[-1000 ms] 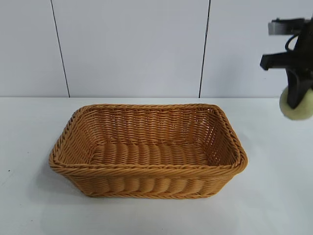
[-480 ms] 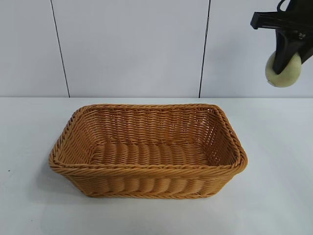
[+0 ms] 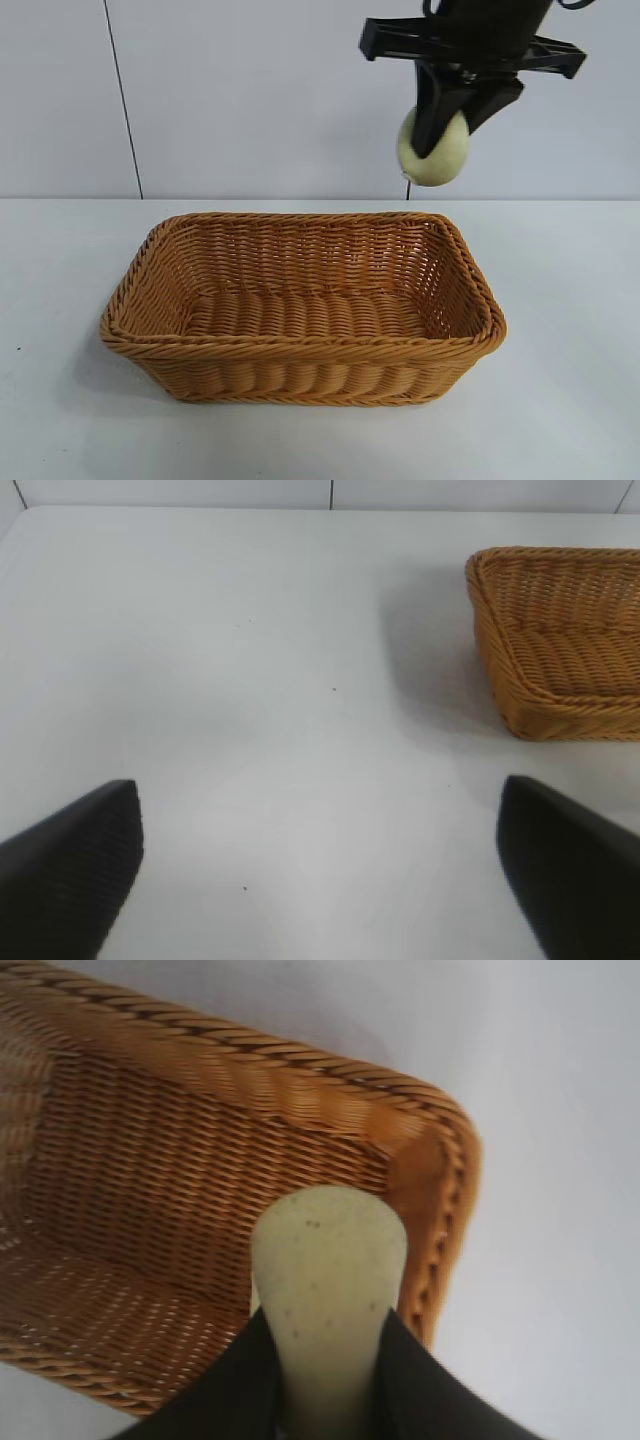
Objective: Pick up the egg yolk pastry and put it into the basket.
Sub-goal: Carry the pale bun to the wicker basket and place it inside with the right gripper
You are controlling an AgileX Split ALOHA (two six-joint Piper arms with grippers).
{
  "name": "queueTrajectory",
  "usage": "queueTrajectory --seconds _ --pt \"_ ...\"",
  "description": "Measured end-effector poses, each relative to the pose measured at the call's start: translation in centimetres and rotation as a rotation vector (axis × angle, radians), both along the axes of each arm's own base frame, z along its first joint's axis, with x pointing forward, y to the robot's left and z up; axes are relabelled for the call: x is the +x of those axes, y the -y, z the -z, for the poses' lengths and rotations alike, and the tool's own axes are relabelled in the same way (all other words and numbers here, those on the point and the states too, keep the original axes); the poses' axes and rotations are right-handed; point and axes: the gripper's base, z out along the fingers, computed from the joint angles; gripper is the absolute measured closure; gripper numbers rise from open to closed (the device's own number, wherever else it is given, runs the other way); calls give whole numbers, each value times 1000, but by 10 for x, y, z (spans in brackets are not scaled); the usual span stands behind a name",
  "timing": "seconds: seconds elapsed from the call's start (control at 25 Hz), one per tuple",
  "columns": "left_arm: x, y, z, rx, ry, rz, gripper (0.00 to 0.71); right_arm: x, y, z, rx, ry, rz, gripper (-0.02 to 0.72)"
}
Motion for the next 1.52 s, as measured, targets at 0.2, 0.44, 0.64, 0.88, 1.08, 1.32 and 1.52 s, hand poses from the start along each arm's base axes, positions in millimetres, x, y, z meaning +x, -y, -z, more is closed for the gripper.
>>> queueTrajectory --seconds 0.2,0.44,0.64,0.88,1.08,1.32,1.52 --pt "0 0 0 0 0 0 18 8 -15 23 4 6 -9 563" --pt "0 0 0 0 0 0 18 20 -23 82 -76 -104 -9 563" --pt "0 0 0 0 0 0 18 26 -27 121 -115 -159 -6 563" --pt "0 0 0 0 0 0 18 27 -28 130 -127 -176 -6 512" --pt "0 0 0 4 0 -3 18 27 -27 130 -130 -180 -8 187" --pt "0 -1 0 5 0 -4 18 26 -27 128 -134 -183 -10 48" --pt "0 -1 0 5 0 -4 18 25 -25 94 -146 -171 -24 48"
